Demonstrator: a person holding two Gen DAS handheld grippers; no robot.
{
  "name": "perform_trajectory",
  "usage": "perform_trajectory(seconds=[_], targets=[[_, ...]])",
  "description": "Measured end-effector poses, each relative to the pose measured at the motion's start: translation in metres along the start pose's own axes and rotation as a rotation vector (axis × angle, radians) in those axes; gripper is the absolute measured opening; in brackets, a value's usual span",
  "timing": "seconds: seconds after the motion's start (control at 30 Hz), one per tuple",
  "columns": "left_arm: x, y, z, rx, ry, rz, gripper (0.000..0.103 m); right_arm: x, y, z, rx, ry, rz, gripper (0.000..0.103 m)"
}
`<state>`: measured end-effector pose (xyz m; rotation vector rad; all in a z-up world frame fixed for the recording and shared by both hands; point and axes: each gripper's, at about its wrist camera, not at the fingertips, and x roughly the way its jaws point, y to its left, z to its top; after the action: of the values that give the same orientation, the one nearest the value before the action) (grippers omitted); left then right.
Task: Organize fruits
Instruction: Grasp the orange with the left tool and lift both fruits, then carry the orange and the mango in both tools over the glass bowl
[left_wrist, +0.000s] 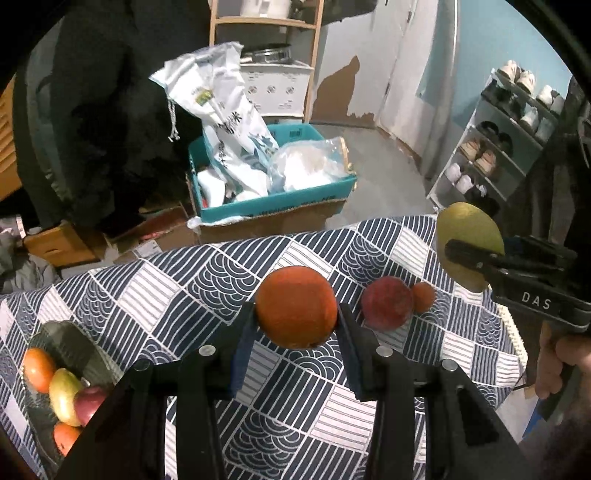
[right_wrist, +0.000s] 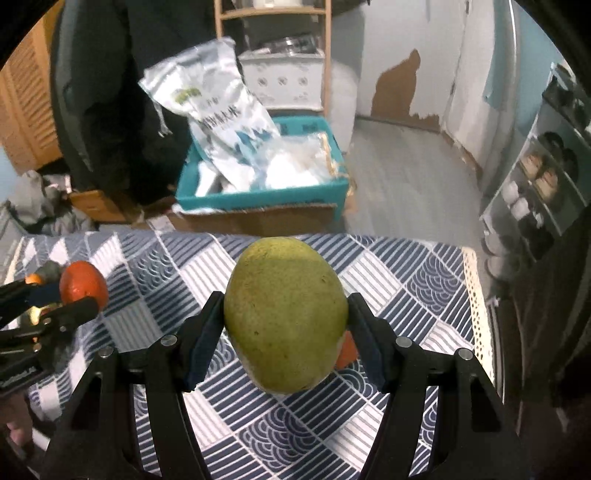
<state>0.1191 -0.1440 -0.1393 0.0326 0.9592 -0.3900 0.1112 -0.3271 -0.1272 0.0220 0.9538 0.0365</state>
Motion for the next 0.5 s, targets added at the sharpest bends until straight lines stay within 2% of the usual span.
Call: perform_trajectory(seconds=[0.5], targets=[[-0.072, 0.027, -0.005, -0.061, -0.1, 0.059, 0.044, -0.062, 0.046, 0.011, -0.081, -0.134, 0.102, 0.067]])
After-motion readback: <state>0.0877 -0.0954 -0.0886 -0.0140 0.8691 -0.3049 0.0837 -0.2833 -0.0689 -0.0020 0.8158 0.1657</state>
